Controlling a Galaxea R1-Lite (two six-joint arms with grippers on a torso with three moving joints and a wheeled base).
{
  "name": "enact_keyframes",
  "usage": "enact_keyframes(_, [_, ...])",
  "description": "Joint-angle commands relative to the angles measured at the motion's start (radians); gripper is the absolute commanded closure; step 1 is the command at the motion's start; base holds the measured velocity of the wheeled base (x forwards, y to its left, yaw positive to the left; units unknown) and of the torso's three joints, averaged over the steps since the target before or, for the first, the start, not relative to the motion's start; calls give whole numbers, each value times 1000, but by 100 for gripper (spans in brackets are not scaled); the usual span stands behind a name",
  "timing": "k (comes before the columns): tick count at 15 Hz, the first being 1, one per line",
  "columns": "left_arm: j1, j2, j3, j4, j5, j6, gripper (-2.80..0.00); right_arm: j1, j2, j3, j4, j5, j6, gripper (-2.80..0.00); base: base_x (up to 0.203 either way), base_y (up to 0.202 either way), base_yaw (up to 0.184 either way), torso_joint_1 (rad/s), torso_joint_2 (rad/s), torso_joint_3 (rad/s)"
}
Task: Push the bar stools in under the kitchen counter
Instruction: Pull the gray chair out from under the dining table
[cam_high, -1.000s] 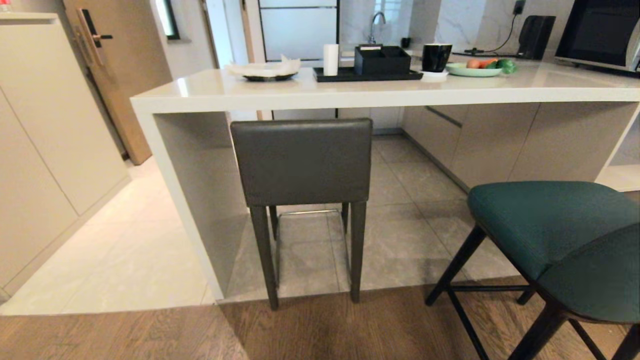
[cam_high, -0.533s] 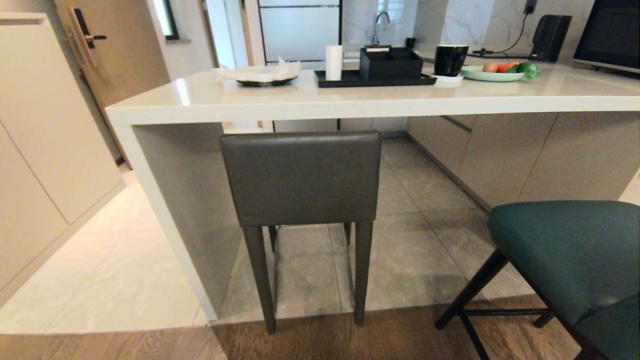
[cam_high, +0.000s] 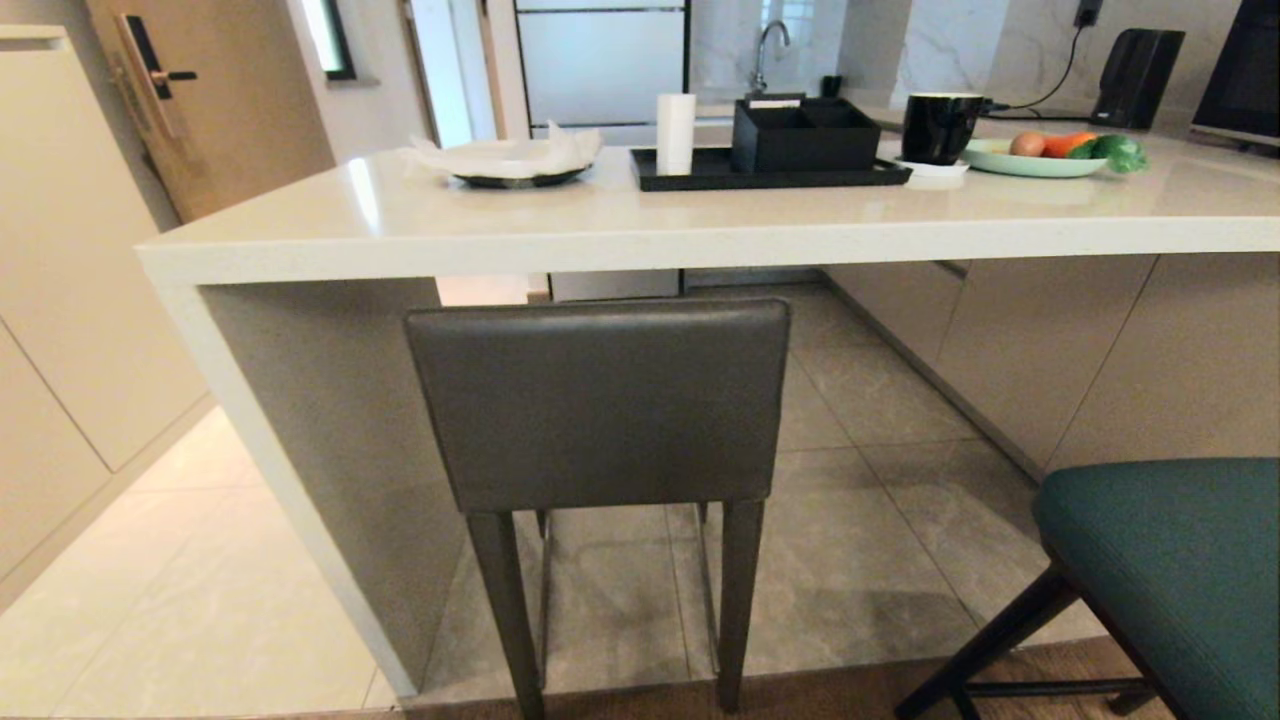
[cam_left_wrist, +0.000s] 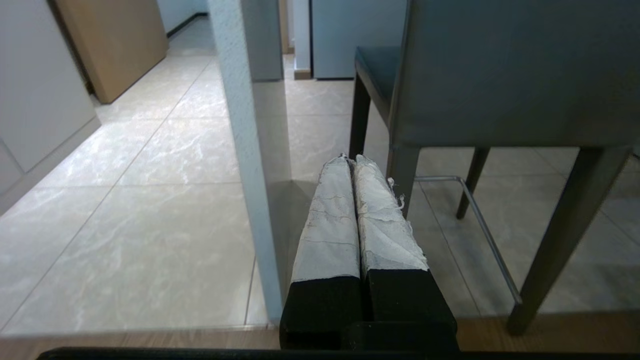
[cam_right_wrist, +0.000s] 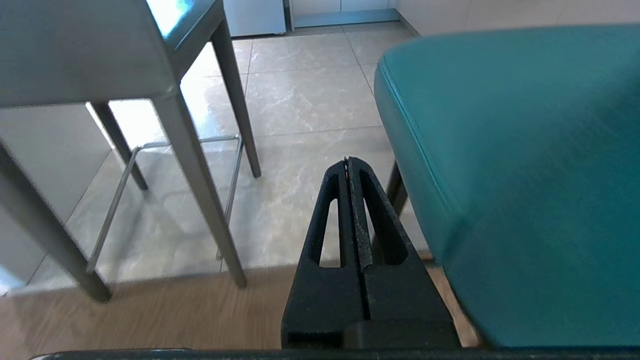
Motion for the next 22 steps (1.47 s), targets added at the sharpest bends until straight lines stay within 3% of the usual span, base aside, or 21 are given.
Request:
enact_keyframes(1, [0,1,40,-1,0,0,0,0,1,0,0,0,0,0,196,0,0,5,2,2])
enact_keyframes(4, [0,1,40,-1,0,0,0,0,1,0,0,0,0,0,135,0,0,7,1,-3])
enact_keyframes(10, [-1,1,40,-1,0,0,0,1,1,0,0,0,0,0,0,0,0,0,0,0])
enact_keyframes(16, [0,1,40,-1,1,0,0,1,1,0,0,0,0,0,0,140,-7,2,4,2])
enact_keyframes(22, [0,1,40,-1,0,0,0,0,1,0,0,0,0,0,0,0,0,0,0,0])
